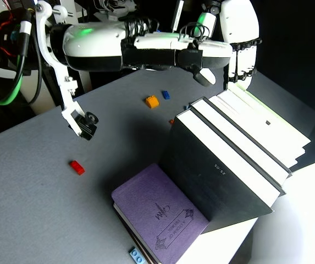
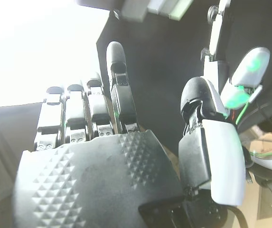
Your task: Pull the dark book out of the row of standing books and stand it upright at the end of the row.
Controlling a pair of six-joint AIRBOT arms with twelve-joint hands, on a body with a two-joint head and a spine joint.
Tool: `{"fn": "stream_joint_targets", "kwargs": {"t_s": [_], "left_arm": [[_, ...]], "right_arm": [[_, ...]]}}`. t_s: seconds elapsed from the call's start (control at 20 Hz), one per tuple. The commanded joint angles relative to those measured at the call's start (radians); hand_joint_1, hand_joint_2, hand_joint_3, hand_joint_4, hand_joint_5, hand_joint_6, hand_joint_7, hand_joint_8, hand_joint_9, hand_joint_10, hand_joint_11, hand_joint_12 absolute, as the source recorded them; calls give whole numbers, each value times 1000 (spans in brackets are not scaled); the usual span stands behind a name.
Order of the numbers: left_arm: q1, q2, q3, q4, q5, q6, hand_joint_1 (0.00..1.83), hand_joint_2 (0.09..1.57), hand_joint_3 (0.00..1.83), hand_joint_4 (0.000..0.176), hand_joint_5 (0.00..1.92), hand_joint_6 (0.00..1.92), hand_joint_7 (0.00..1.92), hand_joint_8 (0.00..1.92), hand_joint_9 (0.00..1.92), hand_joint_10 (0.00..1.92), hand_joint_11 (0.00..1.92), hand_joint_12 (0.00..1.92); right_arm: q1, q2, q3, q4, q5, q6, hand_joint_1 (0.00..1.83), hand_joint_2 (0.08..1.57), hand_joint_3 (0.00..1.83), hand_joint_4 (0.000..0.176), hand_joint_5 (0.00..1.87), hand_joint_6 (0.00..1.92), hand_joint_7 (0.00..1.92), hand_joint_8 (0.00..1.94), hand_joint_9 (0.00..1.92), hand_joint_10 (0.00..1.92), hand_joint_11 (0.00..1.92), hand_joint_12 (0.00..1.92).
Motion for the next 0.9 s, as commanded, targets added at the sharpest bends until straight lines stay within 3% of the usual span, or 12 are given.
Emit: {"fn": "stream_joint_targets", "kwargs": {"t_s": [0.0,0.1,0.4,0.5,0.6,0.85], "left_arm": [[-7,8,5,30,-71,0,39,1231,0,49,212,6,206,4,219,6,297,32],[-7,8,5,30,-71,0,26,1230,0,42,222,6,209,5,223,4,297,29],[-7,8,5,30,-71,0,20,1226,0,51,222,1,215,2,222,0,306,26],[-7,8,6,30,-71,0,3,1229,1,45,238,7,215,1,223,1,313,28],[-7,8,6,30,-71,0,12,1224,0,54,248,9,221,8,231,7,317,28],[-7,8,6,30,-71,0,13,1228,0,48,235,1,208,1,217,0,306,21]], "right_arm": [[-2,3,1,-54,110,4,0,1202,12,0,430,281,85,12,0,0,0,0],[-22,-2,5,-54,115,-1,0,1199,9,0,416,279,78,7,0,0,0,0],[-60,-3,8,-54,116,-4,0,1195,7,0,432,292,99,14,0,0,0,0],[-68,-2,6,-51,109,0,0,1196,6,0,436,297,112,18,0,0,0,0],[-80,-1,0,-32,102,-1,0,1195,5,0,424,296,104,13,0,0,0,0],[-110,27,-47,-16,87,-9,0,1200,7,0,434,310,108,12,0,0,0,0]]}}
